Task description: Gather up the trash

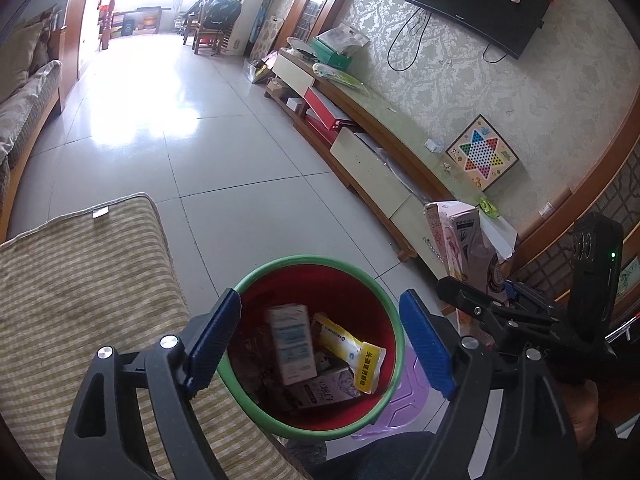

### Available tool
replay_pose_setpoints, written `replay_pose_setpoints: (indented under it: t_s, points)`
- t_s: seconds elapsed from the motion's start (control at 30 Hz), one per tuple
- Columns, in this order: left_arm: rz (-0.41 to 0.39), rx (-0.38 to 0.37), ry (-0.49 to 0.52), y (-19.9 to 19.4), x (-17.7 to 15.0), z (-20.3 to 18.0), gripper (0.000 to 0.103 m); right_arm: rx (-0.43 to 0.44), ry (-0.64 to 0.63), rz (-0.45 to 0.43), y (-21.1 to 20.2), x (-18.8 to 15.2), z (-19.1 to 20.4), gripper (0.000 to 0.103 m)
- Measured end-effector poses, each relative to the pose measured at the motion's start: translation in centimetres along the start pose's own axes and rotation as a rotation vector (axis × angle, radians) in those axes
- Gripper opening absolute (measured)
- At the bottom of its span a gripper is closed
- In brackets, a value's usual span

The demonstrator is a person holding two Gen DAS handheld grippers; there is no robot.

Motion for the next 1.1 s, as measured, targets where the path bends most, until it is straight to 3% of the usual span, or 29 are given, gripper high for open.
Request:
replay_pose_setpoints:
  t_s: [0.27,0.4,0.53,1.1]
  points:
    - [-0.039,0.063,-0.002,-2.2,0.2,1.8,0.091,0.028,-0.030,0.022,1.1,0.0,1.1,0.083]
    - [-0.063,0.097,-0.030,-3.6,0.4,3.6,0.091,0.039,-0.050,0.033,1.5,0.0,2.5,0.086]
    - [-0.085,0.129,-0.057,-4.9,0.6,5.2,0.091,0.034,-0.077,0.029,1.4,0.1,3.6,0.098]
    - [-0.139,0.213,-0.080,-11.6,-1.3,8.3,0.092,0.008,-0.143,-0.006,-0.9,0.8,9.6,0.098]
Point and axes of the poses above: each gripper's, at about its wrist camera, not at the fingertips, and y roughly the way its jaws point, z to its left, x to its top, the point moved 1 cm from there along y, roughly the way its jaws point
